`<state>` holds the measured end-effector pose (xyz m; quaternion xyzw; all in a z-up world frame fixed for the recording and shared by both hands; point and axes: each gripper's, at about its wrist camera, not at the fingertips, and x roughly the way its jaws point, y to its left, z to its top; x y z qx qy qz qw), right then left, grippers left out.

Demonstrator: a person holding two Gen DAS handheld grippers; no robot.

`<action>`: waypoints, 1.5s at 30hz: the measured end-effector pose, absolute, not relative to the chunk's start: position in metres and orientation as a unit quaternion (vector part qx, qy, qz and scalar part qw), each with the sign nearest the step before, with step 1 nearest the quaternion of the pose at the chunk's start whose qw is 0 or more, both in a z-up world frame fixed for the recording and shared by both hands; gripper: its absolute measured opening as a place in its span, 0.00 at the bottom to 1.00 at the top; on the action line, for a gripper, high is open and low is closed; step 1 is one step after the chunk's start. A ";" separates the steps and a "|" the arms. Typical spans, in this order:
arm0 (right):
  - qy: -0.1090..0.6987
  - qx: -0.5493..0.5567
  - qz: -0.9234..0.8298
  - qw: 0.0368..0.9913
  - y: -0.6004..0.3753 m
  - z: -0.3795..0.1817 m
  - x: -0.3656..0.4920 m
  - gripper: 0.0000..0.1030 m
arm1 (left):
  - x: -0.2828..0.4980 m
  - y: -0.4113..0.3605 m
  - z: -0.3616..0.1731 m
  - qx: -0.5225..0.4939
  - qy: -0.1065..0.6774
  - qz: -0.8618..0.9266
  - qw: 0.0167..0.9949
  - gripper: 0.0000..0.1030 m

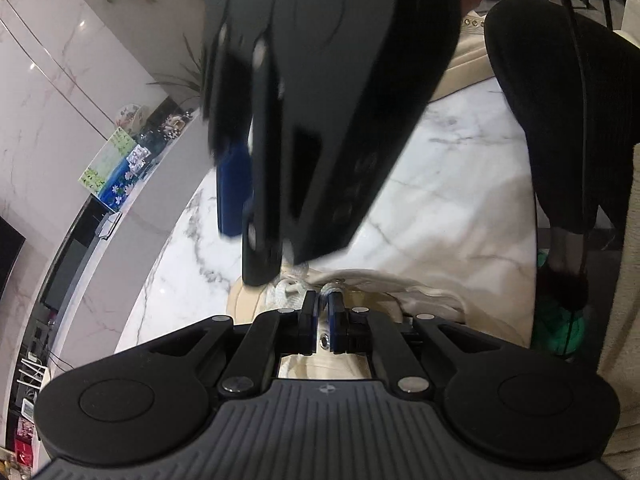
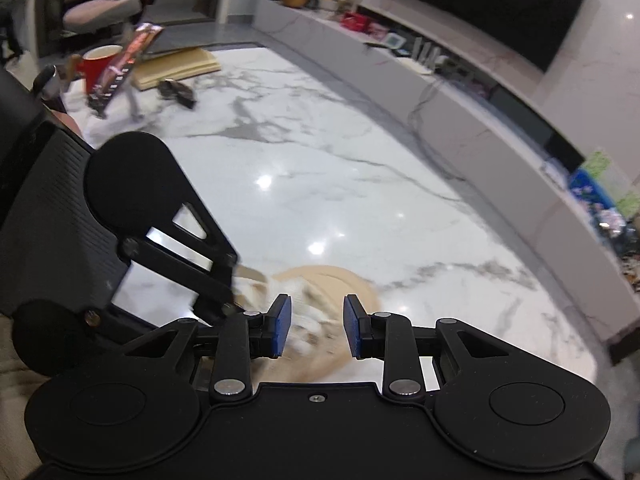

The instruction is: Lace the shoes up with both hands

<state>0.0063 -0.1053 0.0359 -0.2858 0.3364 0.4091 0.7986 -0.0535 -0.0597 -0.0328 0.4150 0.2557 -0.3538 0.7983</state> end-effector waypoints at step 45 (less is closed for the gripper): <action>0.401 -0.179 0.412 0.798 -0.150 0.041 -0.037 0.01 | -0.039 -0.012 0.012 0.143 0.404 -0.330 0.841 0.23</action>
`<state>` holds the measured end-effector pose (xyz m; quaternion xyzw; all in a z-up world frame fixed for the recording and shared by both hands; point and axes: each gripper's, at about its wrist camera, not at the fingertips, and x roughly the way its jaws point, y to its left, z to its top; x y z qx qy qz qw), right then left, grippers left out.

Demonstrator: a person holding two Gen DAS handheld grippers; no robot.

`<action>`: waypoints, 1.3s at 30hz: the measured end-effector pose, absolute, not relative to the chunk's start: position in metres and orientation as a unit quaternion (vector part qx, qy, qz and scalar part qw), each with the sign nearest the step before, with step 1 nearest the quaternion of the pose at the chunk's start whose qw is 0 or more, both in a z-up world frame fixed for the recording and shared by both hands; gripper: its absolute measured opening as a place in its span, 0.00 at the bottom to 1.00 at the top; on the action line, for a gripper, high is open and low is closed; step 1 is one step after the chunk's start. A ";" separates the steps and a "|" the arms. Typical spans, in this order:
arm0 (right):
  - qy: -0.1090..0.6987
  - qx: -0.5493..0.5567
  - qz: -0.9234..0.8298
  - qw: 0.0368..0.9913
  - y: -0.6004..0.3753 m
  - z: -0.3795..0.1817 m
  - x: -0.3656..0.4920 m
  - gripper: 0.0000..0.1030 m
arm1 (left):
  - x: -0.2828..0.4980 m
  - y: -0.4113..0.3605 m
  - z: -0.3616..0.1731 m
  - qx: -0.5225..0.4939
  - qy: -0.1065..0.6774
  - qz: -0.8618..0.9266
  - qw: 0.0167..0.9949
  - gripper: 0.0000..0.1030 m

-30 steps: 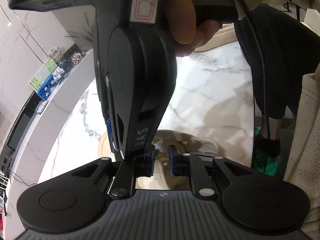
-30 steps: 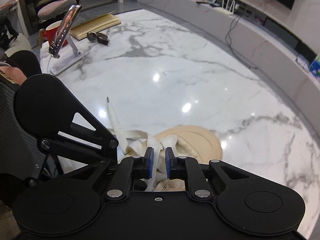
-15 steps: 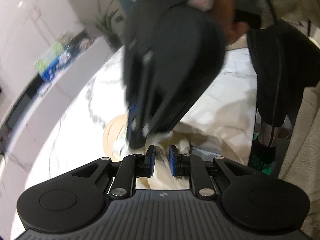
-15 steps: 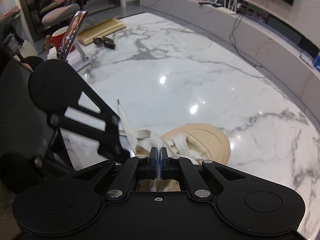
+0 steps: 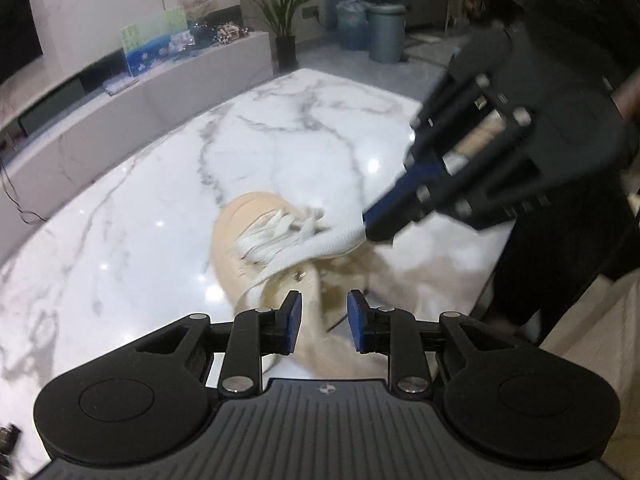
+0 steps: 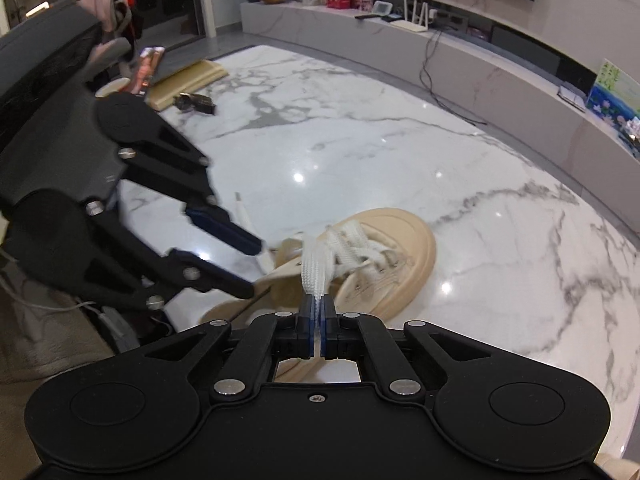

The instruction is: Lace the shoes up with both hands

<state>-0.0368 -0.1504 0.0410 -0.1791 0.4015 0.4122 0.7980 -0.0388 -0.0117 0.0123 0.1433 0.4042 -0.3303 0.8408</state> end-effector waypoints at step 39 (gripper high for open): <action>0.401 -0.209 0.389 0.803 -0.103 0.018 -0.020 0.04 | -0.034 0.012 0.006 0.108 0.453 -0.239 0.852 0.24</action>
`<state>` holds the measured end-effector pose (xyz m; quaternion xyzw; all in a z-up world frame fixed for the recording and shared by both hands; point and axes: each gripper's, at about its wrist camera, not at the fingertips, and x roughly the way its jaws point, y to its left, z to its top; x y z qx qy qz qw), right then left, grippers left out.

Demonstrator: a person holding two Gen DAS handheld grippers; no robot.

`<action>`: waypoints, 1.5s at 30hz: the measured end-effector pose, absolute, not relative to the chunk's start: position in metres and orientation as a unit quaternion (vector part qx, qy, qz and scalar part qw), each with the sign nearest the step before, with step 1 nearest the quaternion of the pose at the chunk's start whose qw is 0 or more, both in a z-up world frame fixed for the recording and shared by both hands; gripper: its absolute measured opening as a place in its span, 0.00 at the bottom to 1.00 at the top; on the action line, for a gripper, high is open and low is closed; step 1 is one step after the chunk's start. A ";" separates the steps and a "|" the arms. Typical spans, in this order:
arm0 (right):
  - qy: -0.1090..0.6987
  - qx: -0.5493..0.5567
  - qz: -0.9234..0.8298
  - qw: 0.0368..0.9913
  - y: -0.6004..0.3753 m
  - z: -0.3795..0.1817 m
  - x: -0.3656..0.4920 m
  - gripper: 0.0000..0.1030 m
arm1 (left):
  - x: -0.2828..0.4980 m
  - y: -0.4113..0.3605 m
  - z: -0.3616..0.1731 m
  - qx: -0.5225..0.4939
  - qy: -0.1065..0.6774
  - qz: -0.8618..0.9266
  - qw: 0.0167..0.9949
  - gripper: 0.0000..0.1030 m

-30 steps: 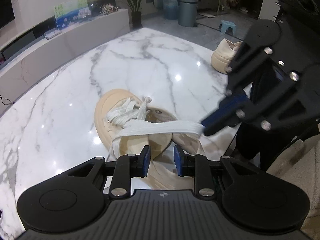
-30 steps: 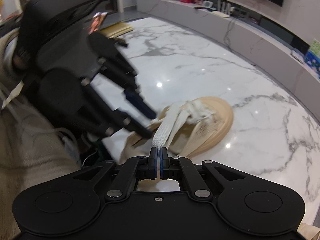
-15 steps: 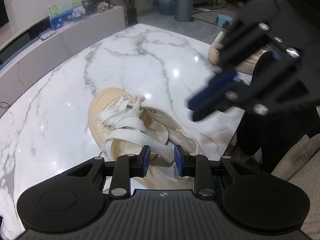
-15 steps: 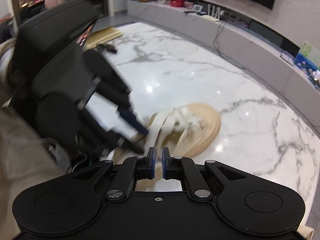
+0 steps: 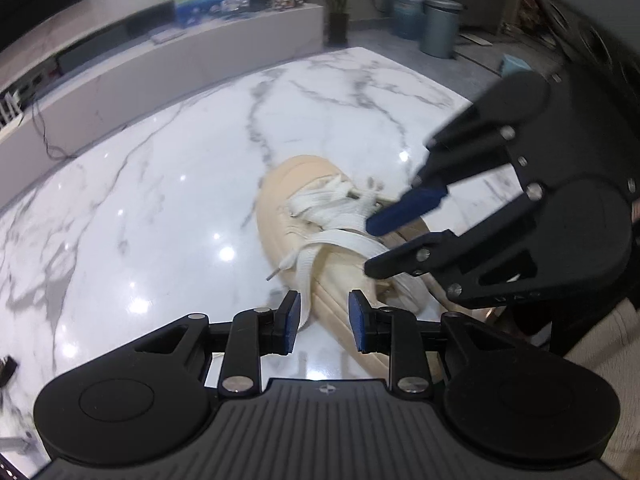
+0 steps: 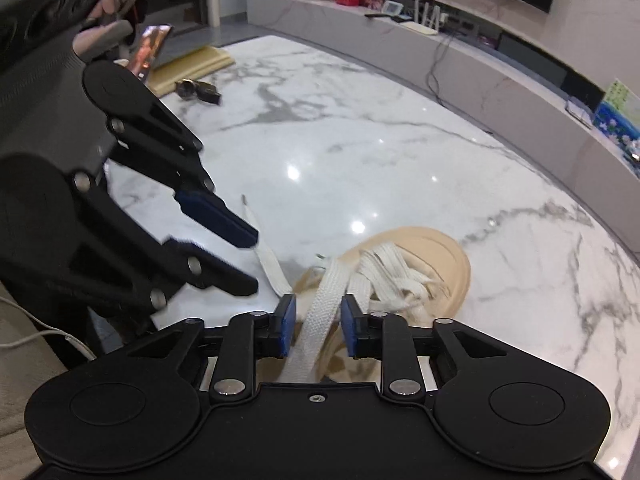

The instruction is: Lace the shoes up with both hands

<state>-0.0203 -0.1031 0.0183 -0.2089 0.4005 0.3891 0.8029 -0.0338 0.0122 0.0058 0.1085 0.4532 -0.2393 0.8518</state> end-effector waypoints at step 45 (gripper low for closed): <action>0.370 -0.189 0.329 0.848 -0.141 0.020 -0.032 0.15 | -0.004 0.048 0.061 0.148 0.405 -0.124 0.894 0.08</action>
